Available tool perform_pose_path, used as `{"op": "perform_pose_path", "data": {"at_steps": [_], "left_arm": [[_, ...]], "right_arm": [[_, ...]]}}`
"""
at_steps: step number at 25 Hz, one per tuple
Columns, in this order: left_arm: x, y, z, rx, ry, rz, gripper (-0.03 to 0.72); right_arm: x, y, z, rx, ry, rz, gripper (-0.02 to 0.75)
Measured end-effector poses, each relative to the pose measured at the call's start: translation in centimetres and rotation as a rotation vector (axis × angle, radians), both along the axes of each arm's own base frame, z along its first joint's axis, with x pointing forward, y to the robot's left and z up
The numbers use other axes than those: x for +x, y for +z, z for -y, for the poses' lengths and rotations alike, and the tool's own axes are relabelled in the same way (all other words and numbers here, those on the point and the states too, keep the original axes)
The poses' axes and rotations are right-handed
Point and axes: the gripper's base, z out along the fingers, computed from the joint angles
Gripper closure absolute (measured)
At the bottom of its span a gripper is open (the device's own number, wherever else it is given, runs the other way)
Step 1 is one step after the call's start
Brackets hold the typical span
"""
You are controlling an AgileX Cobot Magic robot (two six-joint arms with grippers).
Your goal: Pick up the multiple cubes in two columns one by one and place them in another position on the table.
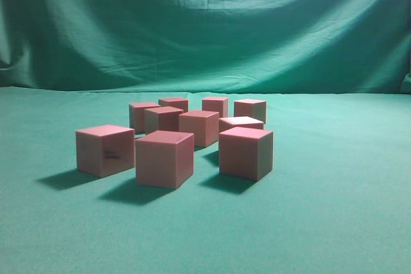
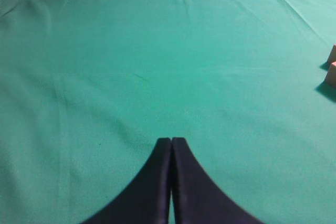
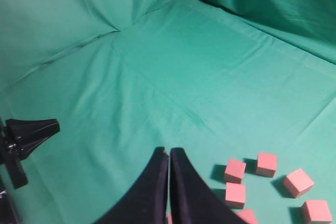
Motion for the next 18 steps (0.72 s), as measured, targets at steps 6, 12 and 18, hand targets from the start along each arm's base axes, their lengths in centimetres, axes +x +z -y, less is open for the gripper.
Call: {"op": "perform_pose_path", "data": {"at_steps": [6,12,18], "left_arm": [[0.0,0.0,0.0,0.000,0.000,0.000,0.688],[0.0,0.0,0.0,0.000,0.000,0.000,0.688],[0.0,0.0,0.0,0.000,0.000,0.000,0.688]], "right_arm": [[-2.9,-1.7,3.7,0.064,-0.001,0.002,0.738],[-6.2,-1.0,8.5,0.029,0.053,0.150,0.738],[-9.7,-0.8,13.5,-0.034,0.071,0.191,0.738]]}}
